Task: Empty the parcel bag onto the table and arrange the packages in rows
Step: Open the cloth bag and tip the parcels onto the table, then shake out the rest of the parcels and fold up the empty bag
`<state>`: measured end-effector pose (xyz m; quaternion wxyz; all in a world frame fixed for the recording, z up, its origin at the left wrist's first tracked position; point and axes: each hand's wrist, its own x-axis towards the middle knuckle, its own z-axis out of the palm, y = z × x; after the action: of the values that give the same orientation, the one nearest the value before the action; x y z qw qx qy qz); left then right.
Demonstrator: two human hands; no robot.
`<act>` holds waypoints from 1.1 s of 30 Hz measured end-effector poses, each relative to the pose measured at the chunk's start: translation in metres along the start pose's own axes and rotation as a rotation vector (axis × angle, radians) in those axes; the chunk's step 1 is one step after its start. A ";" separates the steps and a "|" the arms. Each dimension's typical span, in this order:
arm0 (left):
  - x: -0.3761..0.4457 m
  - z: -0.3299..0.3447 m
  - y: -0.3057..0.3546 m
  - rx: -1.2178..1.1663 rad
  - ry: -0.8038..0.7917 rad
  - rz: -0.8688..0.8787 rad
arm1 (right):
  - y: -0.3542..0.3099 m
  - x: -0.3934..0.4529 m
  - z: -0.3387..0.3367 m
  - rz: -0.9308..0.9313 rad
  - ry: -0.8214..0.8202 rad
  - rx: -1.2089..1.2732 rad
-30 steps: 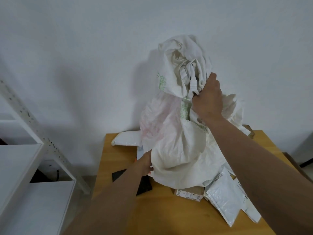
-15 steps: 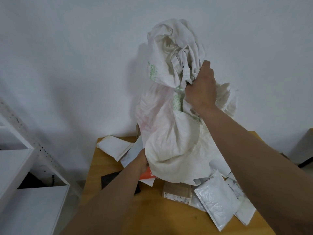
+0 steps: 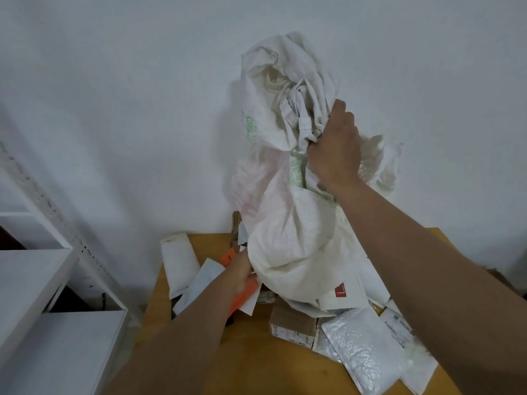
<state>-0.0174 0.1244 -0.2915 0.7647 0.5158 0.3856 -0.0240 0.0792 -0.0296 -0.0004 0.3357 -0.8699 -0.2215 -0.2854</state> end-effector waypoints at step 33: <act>-0.155 0.094 0.089 0.026 -0.261 0.352 | 0.020 -0.006 -0.051 -0.031 -0.051 0.296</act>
<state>-0.0341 0.0341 -0.1118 0.7936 0.5776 0.1871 0.0384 0.0688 -0.0802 0.0177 0.4501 -0.8144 -0.2831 -0.2325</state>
